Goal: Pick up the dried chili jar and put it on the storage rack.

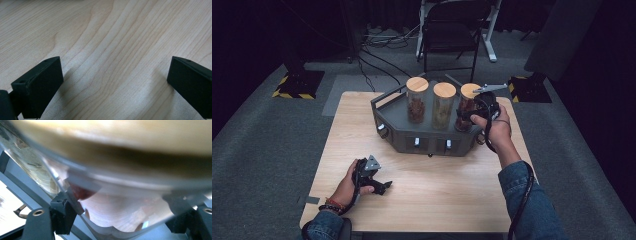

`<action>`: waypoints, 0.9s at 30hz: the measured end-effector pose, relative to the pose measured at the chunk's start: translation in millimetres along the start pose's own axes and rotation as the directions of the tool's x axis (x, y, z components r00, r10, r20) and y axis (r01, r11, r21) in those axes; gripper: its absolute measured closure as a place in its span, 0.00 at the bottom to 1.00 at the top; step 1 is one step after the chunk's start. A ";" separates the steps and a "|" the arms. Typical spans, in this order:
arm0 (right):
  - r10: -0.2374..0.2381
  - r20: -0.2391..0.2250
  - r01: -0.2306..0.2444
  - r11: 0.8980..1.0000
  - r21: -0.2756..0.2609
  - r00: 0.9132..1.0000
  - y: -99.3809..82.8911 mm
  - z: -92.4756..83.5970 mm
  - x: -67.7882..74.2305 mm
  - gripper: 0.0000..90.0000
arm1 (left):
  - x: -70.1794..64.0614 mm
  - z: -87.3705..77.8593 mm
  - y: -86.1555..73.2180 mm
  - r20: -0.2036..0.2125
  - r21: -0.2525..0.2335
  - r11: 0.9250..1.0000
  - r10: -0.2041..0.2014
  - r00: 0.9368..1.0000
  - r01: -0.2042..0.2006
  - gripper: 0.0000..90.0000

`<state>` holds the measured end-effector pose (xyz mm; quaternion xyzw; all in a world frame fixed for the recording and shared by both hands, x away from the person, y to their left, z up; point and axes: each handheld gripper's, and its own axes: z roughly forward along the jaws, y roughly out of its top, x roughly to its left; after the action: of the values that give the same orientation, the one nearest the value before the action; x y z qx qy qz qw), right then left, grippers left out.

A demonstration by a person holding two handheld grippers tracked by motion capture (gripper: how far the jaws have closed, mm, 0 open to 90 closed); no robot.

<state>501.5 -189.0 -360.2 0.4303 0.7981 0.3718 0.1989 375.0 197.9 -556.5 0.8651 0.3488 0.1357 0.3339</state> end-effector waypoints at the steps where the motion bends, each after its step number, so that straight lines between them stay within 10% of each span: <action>1: 0.000 0.002 0.000 1.000 0.001 1.000 -0.2 0.3 -0.1 0.29 | 0.0 0.0 0.0 0.000 0.000 1.000 0.000 1.000 0.000 0.00; 27: 0.009 -0.012 -0.009 1.000 -0.016 1.000 -8.8 5.1 -1.6 0.28 | -0.1 -0.1 -0.1 -0.001 -0.001 1.000 0.002 1.000 -0.002 0.00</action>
<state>500.8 -191.2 -370.2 0.4301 0.7943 0.3817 0.1960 374.8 197.9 -556.5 0.8653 0.3479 0.1365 0.3339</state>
